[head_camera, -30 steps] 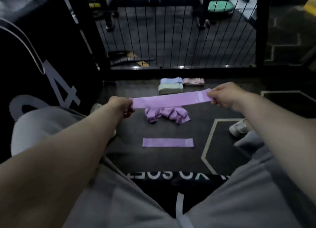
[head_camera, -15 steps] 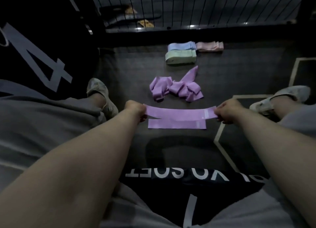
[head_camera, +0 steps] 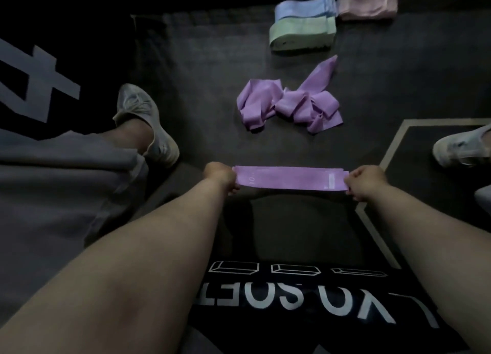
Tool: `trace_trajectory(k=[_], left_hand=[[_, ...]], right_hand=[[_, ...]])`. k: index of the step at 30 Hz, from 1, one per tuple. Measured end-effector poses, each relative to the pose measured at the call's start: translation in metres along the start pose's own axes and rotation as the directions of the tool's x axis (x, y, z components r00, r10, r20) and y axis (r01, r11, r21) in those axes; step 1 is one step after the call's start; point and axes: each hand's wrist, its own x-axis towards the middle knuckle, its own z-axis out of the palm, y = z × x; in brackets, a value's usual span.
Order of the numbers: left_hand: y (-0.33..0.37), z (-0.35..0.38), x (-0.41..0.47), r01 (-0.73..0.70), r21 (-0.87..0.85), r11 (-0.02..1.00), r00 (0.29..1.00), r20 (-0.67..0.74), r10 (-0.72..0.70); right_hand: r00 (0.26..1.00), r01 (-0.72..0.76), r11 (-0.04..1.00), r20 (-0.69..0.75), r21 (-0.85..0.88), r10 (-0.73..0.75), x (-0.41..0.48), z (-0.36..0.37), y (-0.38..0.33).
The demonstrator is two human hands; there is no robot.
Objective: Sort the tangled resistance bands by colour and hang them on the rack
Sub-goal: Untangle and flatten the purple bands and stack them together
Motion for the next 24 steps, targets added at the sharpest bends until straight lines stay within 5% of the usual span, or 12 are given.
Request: trace_trajectory(k=[15, 24], left_hand=[[-0.028, 0.031, 0.059, -0.021, 0.003, 1.000, 0.993, -0.118, 0.021], [-0.022, 0.033, 0.056, -0.060, 0.150, 0.987, 0.973, -0.213, 0.091]], right_hand=[[0.996, -0.033, 0.995, -0.082, 0.094, 0.041, 0.040, 0.030, 0.017], [0.988, -0.030, 0.997, -0.152, 0.068, 0.040, 0.038, 0.033, 0.016]])
